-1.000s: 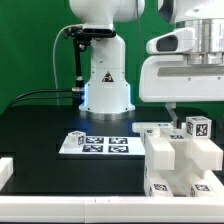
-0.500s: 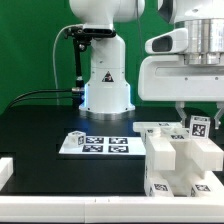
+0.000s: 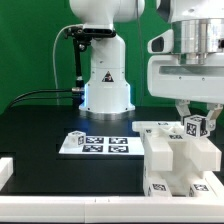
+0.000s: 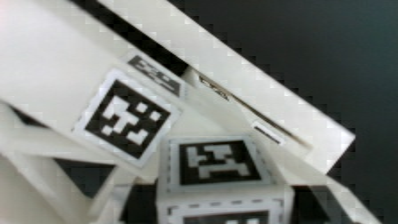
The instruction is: Assemble chair
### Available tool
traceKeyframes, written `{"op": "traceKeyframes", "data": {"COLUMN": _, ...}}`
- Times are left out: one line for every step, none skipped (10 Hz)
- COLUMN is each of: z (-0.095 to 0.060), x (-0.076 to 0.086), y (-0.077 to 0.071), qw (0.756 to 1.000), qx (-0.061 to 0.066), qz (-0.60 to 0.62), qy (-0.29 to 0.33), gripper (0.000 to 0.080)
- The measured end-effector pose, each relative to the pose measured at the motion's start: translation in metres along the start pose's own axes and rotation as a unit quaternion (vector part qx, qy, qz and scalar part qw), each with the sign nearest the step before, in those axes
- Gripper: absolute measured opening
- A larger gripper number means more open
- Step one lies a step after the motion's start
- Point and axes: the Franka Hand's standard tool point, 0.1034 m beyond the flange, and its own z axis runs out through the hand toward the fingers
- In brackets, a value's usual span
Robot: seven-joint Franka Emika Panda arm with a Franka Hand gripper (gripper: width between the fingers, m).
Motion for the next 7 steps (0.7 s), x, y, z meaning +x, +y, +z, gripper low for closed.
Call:
{"op": "traceKeyframes", "data": {"z": 0.0003, "x": -0.0010, "y": -0.0003, "qw": 1.000, "qx": 0.000, "qz": -0.003, "qy": 0.000, "gripper": 0.0282}}
{"op": "traceKeyframes", "data": {"z": 0.0003, "x": -0.0008, "y": -0.0002, "qw": 1.000, "qx": 0.000, "qz": -0.011, "qy": 0.000, "gripper": 0.0282}}
{"op": "traceKeyframes", "data": {"z": 0.0001, "x": -0.0007, "y": -0.0006, "qw": 0.999, "qx": -0.001, "qz": -0.050, "qy": 0.001, "gripper": 0.0282}}
{"op": "traceKeyframes", "data": {"z": -0.0005, "x": 0.0002, "y": -0.0013, "qw": 0.990, "qx": -0.001, "qz": -0.140, "qy": 0.003, "gripper": 0.0342}}
{"op": "traceKeyframes", "data": {"z": -0.0004, "x": 0.0004, "y": -0.0013, "qw": 0.972, "qx": -0.002, "qz": -0.236, "qy": 0.004, "gripper": 0.0526}}
{"op": "traceKeyframes", "data": {"z": 0.0001, "x": -0.0030, "y": -0.0012, "qw": 0.953, "qx": -0.011, "qz": -0.302, "qy": 0.004, "gripper": 0.0526}}
{"op": "traceKeyframes", "data": {"z": 0.0014, "x": -0.0060, "y": 0.0000, "qw": 0.931, "qx": -0.019, "qz": -0.364, "qy": 0.004, "gripper": 0.0623}}
